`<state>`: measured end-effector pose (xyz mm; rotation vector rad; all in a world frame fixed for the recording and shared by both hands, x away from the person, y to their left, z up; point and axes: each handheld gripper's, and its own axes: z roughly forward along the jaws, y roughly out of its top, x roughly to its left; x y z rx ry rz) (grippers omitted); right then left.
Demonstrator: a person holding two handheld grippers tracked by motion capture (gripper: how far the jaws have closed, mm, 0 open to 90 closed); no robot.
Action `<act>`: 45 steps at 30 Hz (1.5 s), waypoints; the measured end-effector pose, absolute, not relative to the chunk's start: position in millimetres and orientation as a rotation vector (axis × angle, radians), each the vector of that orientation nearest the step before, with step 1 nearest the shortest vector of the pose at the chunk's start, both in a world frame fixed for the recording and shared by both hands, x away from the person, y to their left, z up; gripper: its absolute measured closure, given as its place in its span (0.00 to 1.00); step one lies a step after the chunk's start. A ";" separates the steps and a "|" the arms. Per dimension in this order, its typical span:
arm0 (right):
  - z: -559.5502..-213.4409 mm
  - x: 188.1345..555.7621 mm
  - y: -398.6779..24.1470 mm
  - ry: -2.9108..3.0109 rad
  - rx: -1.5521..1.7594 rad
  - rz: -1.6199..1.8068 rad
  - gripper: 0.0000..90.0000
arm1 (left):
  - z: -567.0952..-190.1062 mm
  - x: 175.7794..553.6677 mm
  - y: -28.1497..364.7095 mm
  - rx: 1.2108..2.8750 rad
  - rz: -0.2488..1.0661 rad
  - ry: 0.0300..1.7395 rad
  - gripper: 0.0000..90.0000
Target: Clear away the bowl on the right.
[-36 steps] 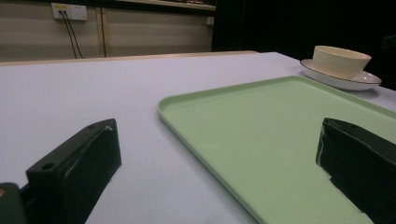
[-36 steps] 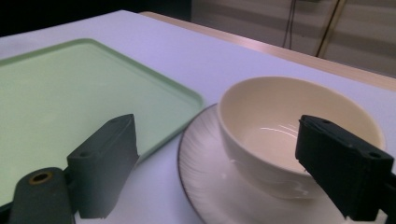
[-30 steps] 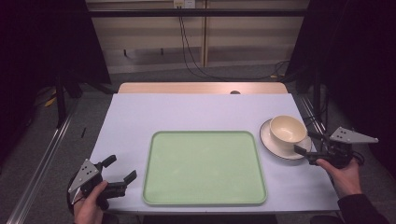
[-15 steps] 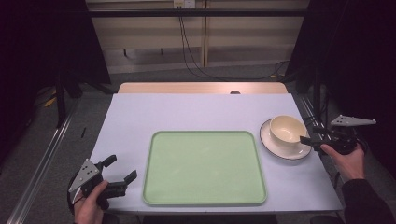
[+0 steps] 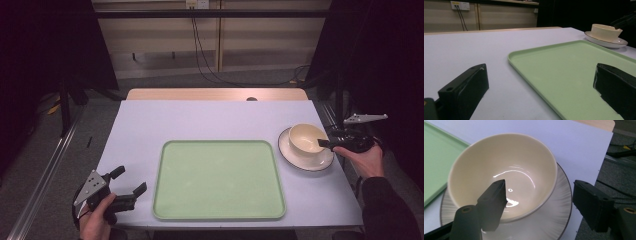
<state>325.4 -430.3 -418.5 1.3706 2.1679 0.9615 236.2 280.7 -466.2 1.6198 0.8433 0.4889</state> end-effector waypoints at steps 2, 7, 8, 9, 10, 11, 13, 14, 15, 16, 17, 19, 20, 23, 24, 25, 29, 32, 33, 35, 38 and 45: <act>-420.4 331.0 -430.7 2.184 1.388 0.959 0.31 | -466.3 236.1 280.7 1.617 0.489 0.845 0.00; -424.2 342.9 -426.8 2.207 1.421 0.922 0.35 | -466.3 236.2 280.7 1.619 0.487 0.844 0.00; -425.2 343.9 -426.2 2.210 1.436 0.920 0.36 | -466.5 236.2 280.4 1.613 0.487 0.849 0.00; -425.2 343.9 -426.2 2.210 1.436 0.920 0.36 | -466.5 236.2 280.4 1.613 0.487 0.849 0.00; -426.8 344.7 -424.9 2.202 1.441 0.910 0.38 | -466.5 236.2 280.4 1.613 0.487 0.849 0.00; -430.2 346.7 -423.3 2.237 1.442 0.895 0.46 | -466.4 236.2 280.6 1.619 0.487 0.844 0.00; -430.7 347.3 -422.3 2.245 1.440 0.874 0.46 | -466.4 236.3 280.6 1.619 0.488 0.844 0.00; -432.1 347.9 -421.2 2.234 1.453 0.878 0.49 | -466.4 236.3 280.7 1.620 0.487 0.843 0.00; -431.5 348.5 -422.7 2.252 1.448 0.881 0.52 | -466.5 236.3 280.7 1.619 0.487 0.844 0.00; -431.5 348.5 -422.7 2.252 1.448 0.881 0.52 | -466.5 236.4 280.6 1.619 0.487 0.845 0.00; -431.5 348.6 -422.0 2.236 1.448 0.851 0.53 | -466.6 236.3 280.6 1.619 0.486 0.845 0.00; -432.6 348.6 -422.2 2.245 1.466 0.855 0.58 | -466.5 236.4 280.7 1.619 0.487 0.844 0.00; -435.7 349.2 -422.0 2.245 1.486 0.839 0.65 | -466.5 236.4 280.6 1.619 0.487 0.844 0.00; -437.9 350.1 -423.3 2.244 1.524 0.872 0.70 | -466.4 236.3 280.8 1.621 0.487 0.841 0.00; -437.4 351.1 -424.0 2.254 1.509 0.852 0.70 | -466.4 236.3 280.8 1.621 0.487 0.841 0.00; -437.4 351.1 -424.0 2.254 1.509 0.852 0.70 | -466.4 236.3 280.6 1.619 0.486 0.843 0.00; -438.6 354.5 -420.5 2.261 1.541 0.811 0.73 | -466.5 236.3 280.6 1.618 0.487 0.844 0.00; -440.0 357.8 -419.2 2.268 1.556 0.791 0.76 | -466.4 236.0 280.9 1.620 0.488 0.846 0.00; -440.0 358.4 -419.0 2.258 1.581 0.787 0.77 | -466.5 236.1 280.6 1.614 0.487 0.848 0.00; -439.8 359.5 -418.9 2.257 1.594 0.778 0.80 | -466.5 236.1 280.6 1.614 0.486 0.848 0.00; -440.2 361.7 -420.7 2.232 1.616 0.760 0.87 | -466.4 235.9 281.0 1.621 0.489 0.844 0.00; -442.6 362.3 -424.9 2.230 1.640 0.765 0.88 | -466.4 236.1 281.0 1.622 0.488 0.844 0.00</act>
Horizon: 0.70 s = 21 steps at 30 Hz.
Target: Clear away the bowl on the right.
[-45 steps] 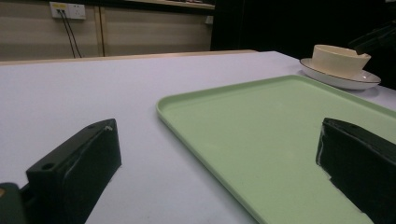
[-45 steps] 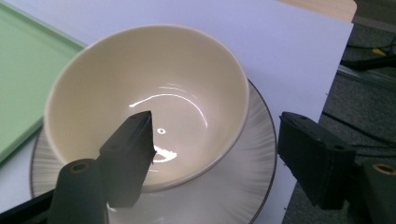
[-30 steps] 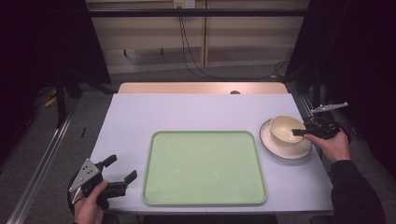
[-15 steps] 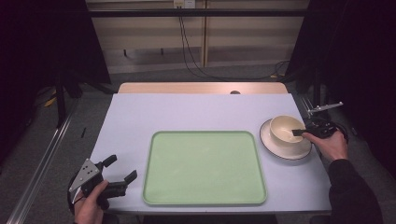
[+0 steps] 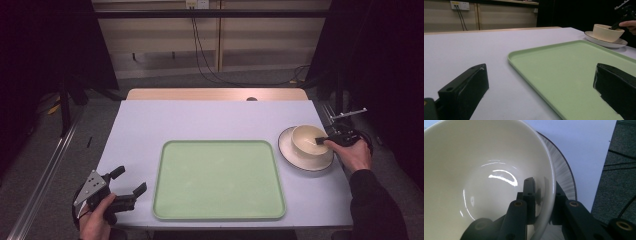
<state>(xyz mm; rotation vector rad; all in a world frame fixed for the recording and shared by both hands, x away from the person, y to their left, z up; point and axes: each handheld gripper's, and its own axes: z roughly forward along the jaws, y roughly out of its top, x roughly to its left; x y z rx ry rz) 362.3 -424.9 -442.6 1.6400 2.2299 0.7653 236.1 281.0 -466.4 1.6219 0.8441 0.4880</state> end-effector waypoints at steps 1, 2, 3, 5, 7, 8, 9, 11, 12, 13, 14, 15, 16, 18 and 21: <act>-441.6 362.1 -423.9 2.225 1.656 0.751 0.89 | -466.4 236.1 281.0 1.621 0.488 0.845 0.00; -441.6 362.1 -423.9 2.225 1.656 0.751 0.89 | -466.4 236.1 280.9 1.620 0.488 0.845 0.00; -441.9 362.3 -423.7 2.225 1.652 0.747 0.89 | -466.4 236.1 281.0 1.622 0.488 0.844 0.00; -441.9 362.6 -424.3 2.226 1.662 0.754 0.89 | -466.4 236.0 281.0 1.623 0.489 0.844 0.00; -442.2 362.8 -424.9 2.216 1.675 0.773 0.90 | -466.4 236.0 281.0 1.623 0.489 0.844 0.00; -442.6 363.2 -425.8 2.219 1.666 0.783 0.90 | -466.4 235.9 281.0 1.621 0.488 0.844 0.00; -442.3 363.2 -426.1 2.216 1.678 0.779 0.90 | -466.4 235.9 280.9 1.620 0.484 0.844 0.00; -442.3 363.2 -426.2 2.204 1.696 0.787 0.91 | -466.4 235.9 281.0 1.623 0.488 0.844 0.00; -442.5 362.9 -427.0 2.187 1.703 0.796 0.92 | -466.4 235.9 281.1 1.623 0.488 0.843 0.00; -442.5 362.9 -427.0 2.187 1.703 0.796 0.92 | -466.4 235.9 281.2 1.625 0.484 0.840 0.00; -442.7 362.8 -427.9 2.193 1.705 0.802 0.92 | -466.4 235.7 281.3 1.625 0.484 0.841 0.00; -443.1 361.8 -430.3 2.186 1.728 0.832 0.93 | -466.4 235.6 281.1 1.621 0.483 0.842 0.00; -443.1 361.8 -430.3 2.186 1.728 0.832 0.93 | -466.3 235.6 281.1 1.622 0.482 0.841 0.00; -443.4 361.4 -431.0 2.186 1.732 0.837 0.93 | -466.1 235.8 281.3 1.632 0.489 0.836 0.00; -442.9 360.8 -432.5 2.163 1.759 0.887 0.94 | -466.2 235.8 281.3 1.626 0.489 0.838 0.00</act>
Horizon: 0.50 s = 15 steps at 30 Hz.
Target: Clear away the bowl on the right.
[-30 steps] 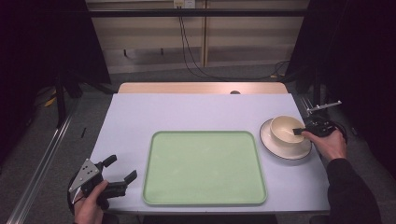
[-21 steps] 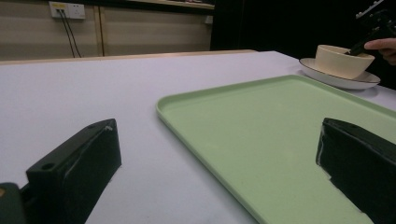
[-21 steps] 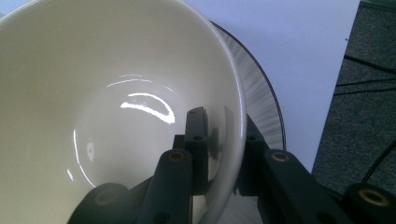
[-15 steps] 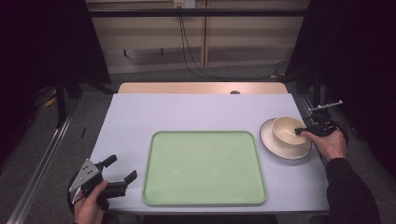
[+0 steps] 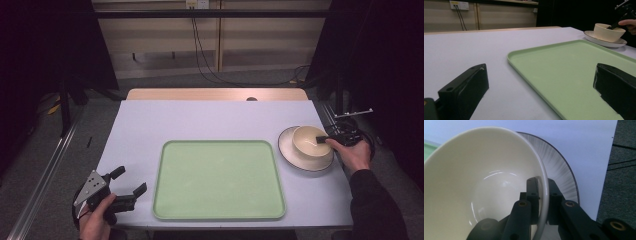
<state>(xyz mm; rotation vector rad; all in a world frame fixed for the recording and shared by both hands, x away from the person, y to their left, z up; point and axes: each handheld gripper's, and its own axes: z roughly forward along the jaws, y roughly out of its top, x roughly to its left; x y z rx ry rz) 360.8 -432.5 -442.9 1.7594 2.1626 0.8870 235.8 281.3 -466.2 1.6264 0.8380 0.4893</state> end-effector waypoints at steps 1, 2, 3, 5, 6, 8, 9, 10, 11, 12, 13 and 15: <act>-441.8 360.3 -432.3 2.164 1.754 0.894 0.94 | -466.5 235.9 281.0 1.620 0.482 0.845 0.00; -441.8 360.3 -432.3 2.164 1.754 0.894 0.94 | -466.5 236.0 281.1 1.623 0.486 0.845 0.00; -441.4 360.1 -432.1 2.165 1.762 0.901 0.94 | -466.4 236.0 281.2 1.626 0.488 0.842 0.00; -441.3 360.2 -432.5 2.158 1.756 0.910 0.94 | -466.3 235.7 281.0 1.621 0.487 0.840 0.00; -441.3 360.2 -432.5 2.158 1.756 0.910 0.94 | -466.3 235.8 281.2 1.624 0.484 0.838 0.00; -441.0 359.8 -432.8 2.158 1.757 0.917 0.94 | -466.4 235.8 281.0 1.622 0.483 0.843 0.00; -440.6 359.6 -432.8 2.161 1.760 0.930 0.94 | -466.3 235.8 281.2 1.625 0.487 0.841 0.00; -440.2 359.6 -432.8 2.162 1.755 0.929 0.94 | -466.3 236.0 281.2 1.627 0.488 0.839 0.00; -439.8 359.5 -432.7 2.162 1.753 0.934 0.94 | -466.3 236.1 281.2 1.628 0.490 0.838 0.00; -439.8 359.5 -432.7 2.162 1.753 0.934 0.94 | -466.3 236.0 281.2 1.629 0.490 0.838 0.00; -439.1 358.8 -431.6 2.153 1.762 0.937 0.94 | -466.2 236.1 281.1 1.630 0.488 0.835 0.00; -439.0 358.8 -431.6 2.156 1.760 0.938 0.94 | -466.3 235.9 280.5 1.624 0.484 0.838 0.00</act>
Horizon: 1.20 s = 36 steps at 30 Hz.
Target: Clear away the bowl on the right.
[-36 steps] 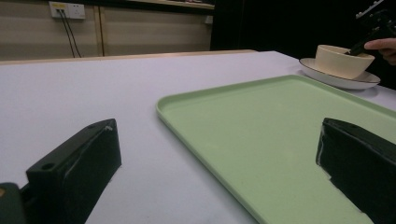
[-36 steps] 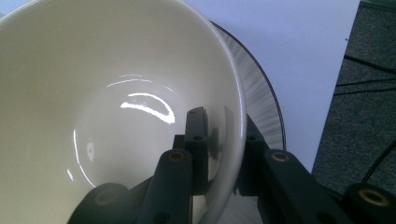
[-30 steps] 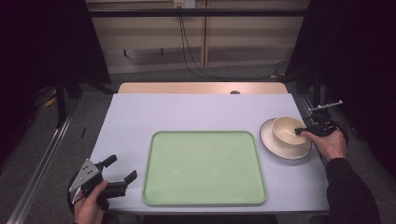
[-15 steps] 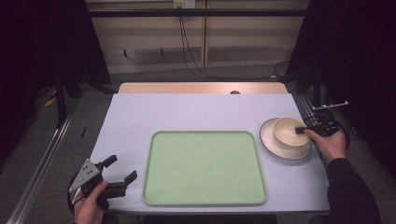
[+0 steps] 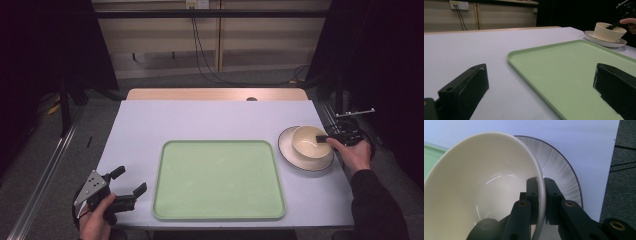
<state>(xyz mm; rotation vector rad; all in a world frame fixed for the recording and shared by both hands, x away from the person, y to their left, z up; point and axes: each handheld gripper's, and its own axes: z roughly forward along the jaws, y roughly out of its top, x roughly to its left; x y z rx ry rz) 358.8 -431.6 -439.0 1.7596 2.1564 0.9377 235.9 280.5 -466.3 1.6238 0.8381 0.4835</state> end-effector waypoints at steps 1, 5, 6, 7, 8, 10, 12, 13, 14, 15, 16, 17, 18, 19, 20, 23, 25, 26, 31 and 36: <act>-438.9 358.6 -431.7 2.157 1.762 0.940 0.93 | -466.3 235.9 280.7 1.625 0.484 0.837 0.00; -438.1 358.3 -432.0 2.159 1.751 0.943 0.93 | -466.2 235.9 281.2 1.625 0.486 0.838 0.00; -437.4 358.0 -431.7 2.163 1.745 0.948 0.93 | -466.2 236.0 281.3 1.627 0.488 0.839 0.00; -437.1 357.8 -431.6 2.160 1.742 0.948 0.93 | -466.2 236.0 281.1 1.625 0.488 0.839 0.00; -437.1 357.8 -431.6 2.160 1.742 0.948 0.93 | -466.2 235.9 281.2 1.626 0.489 0.839 0.00; -436.8 357.6 -431.6 2.155 1.745 0.962 0.93 | -466.2 235.8 281.2 1.625 0.486 0.839 0.00; -436.3 357.3 -431.2 2.160 1.740 0.970 0.93 | -466.2 235.8 281.2 1.625 0.488 0.840 0.00; -435.8 357.3 -430.9 2.158 1.738 0.975 0.93 | -466.1 235.9 281.2 1.627 0.489 0.838 0.00; -435.4 357.2 -430.6 2.156 1.736 0.970 0.93 | -466.1 235.7 281.1 1.626 0.488 0.839 0.00; -434.7 356.9 -430.7 2.157 1.730 0.980 0.93 | -466.1 235.7 281.1 1.625 0.489 0.840 0.00; -434.4 356.5 -430.1 2.151 1.737 0.988 0.93 | -466.2 235.8 281.2 1.626 0.489 0.839 0.00; -433.9 356.3 -430.5 2.152 1.734 0.987 0.93 | -466.1 235.7 281.1 1.626 0.490 0.839 0.00; -433.7 356.1 -430.9 2.153 1.729 1.000 0.93 | -466.1 235.5 280.6 1.622 0.484 0.838 0.00; -433.3 355.7 -430.8 2.153 1.732 1.004 0.93 | -466.1 235.5 280.1 1.620 0.482 0.838 0.00; -432.8 355.7 -431.3 2.155 1.721 1.001 0.93 | -466.1 235.5 280.5 1.625 0.482 0.835 0.00; -431.2 355.3 -430.4 2.157 1.713 1.015 0.93 | -466.0 235.6 280.6 1.626 0.482 0.835 0.00; -430.0 354.9 -430.5 2.150 1.715 1.019 0.93 | -466.2 235.6 280.2 1.620 0.482 0.838 0.00; -429.5 354.7 -430.7 2.149 1.713 1.027 0.93 | -466.3 235.7 279.9 1.617 0.481 0.839 0.00; -425.6 352.4 -431.9 2.130 1.706 1.055 0.93 | -466.2 235.6 280.1 1.618 0.483 0.838 0.00; -421.6 350.7 -431.0 2.134 1.692 1.068 0.93 | -466.0 235.7 280.8 1.629 0.486 0.833 0.00</act>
